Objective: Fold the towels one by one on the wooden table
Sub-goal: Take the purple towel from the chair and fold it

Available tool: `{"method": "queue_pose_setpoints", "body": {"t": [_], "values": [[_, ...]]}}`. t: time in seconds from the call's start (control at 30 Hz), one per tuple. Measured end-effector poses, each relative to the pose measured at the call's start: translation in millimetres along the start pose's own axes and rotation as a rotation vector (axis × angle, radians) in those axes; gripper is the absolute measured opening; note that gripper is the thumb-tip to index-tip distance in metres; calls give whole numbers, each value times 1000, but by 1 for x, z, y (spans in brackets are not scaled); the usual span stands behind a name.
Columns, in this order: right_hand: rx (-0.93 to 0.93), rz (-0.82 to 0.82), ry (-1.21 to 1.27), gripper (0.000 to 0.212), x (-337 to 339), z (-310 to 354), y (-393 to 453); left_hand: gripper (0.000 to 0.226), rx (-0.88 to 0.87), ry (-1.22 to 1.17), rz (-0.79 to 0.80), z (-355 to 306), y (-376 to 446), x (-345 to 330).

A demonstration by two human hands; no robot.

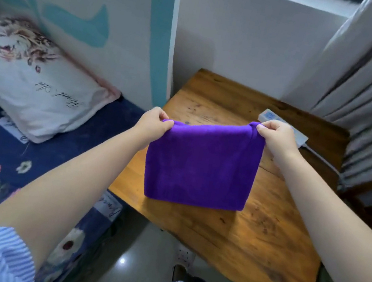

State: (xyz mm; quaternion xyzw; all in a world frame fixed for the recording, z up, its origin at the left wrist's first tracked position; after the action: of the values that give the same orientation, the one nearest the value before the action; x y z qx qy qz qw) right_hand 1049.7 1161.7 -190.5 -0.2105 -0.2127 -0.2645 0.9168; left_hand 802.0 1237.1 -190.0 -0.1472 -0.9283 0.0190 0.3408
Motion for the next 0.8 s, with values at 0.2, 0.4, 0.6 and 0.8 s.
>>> {"method": "queue_pose_setpoints", "body": {"t": [0.2, 0.4, 0.6, 0.8], "values": [[102, -300, 115, 17, 24, 59, 61, 8, -213, -146, -179, -70, 81, 8], [253, -392, 150, 19, 41, 99, 67, 11, -375, -235, -325, -100, 118, 22], [151, -345, -168, 17, 4, 67, 38, 10, -343, 74, -166, -40, 121, 23], [-201, -123, -497, 21, -85, -28, -12, 19, -326, 544, 265, 63, 107, 1]]}}
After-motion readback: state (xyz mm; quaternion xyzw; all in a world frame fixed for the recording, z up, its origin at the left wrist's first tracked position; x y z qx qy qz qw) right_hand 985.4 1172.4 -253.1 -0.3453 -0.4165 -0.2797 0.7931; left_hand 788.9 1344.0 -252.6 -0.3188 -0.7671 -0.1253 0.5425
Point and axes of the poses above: each hand's wrist, its own y-axis towards the middle knuckle, its own x-axis out of the back of the hand, z = x × y, the point moved 2 cm from there along y, towards the middle knuckle, and after that the axes turned 10 degrees about -x, right-handed, at the moved point
